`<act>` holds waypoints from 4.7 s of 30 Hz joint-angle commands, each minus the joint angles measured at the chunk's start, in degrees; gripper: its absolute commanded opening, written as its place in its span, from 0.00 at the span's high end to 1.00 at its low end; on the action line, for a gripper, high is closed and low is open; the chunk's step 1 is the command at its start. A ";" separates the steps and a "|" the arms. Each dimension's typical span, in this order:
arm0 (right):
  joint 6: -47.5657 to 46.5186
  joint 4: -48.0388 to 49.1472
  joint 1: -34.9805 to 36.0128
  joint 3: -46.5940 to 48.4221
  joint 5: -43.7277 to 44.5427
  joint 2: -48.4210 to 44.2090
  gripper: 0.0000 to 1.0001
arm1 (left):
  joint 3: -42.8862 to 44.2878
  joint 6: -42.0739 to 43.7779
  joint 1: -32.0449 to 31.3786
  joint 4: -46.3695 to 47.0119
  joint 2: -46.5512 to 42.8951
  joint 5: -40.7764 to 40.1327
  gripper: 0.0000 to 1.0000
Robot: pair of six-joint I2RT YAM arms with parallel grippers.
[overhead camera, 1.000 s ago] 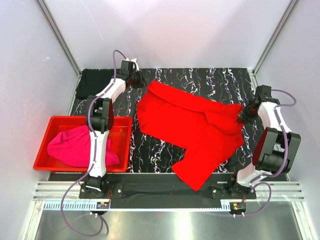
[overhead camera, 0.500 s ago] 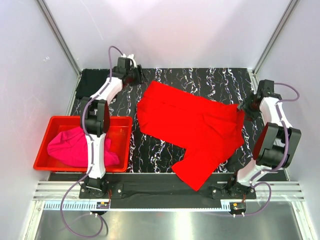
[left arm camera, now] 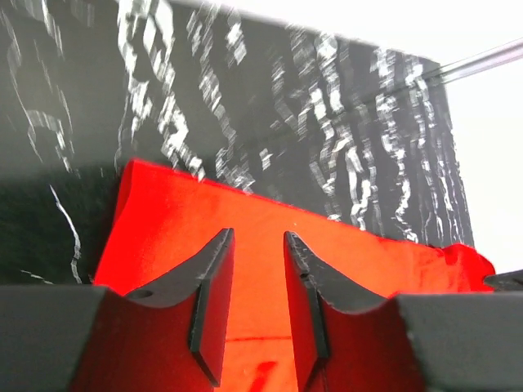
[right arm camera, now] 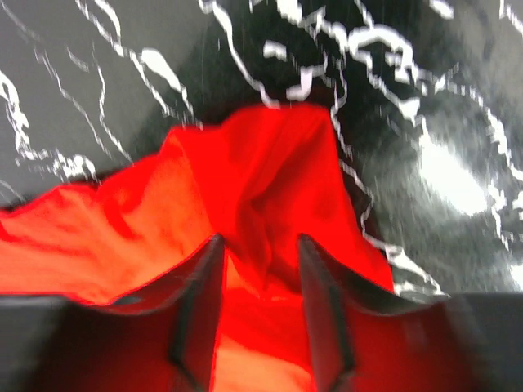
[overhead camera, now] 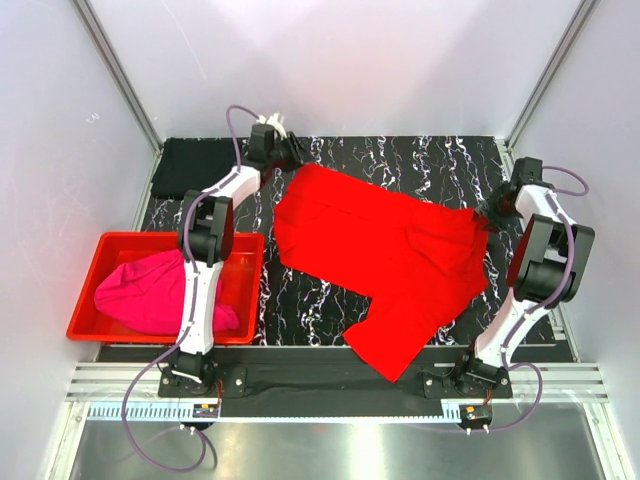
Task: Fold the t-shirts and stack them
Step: Fold the tshirt
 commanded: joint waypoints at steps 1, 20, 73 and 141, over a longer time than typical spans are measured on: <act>1.36 4.16 -1.16 3.65 -0.46 1.85 0.57 | 3.67 -7.01 -0.52 3.78 4.03 0.27 0.66; -3.30 1.01 -3.28 23.70 0.41 16.81 0.42 | 10.19 4.47 -2.10 -15.17 -2.89 -8.42 0.58; -5.67 -9.55 12.90 -8.74 9.91 -24.16 0.50 | -15.75 12.94 -29.61 -36.12 -16.27 -47.98 0.64; 2.50 2.13 1.47 -22.35 -1.07 -21.26 0.39 | -26.73 8.90 -23.81 -13.19 -30.42 -21.36 0.57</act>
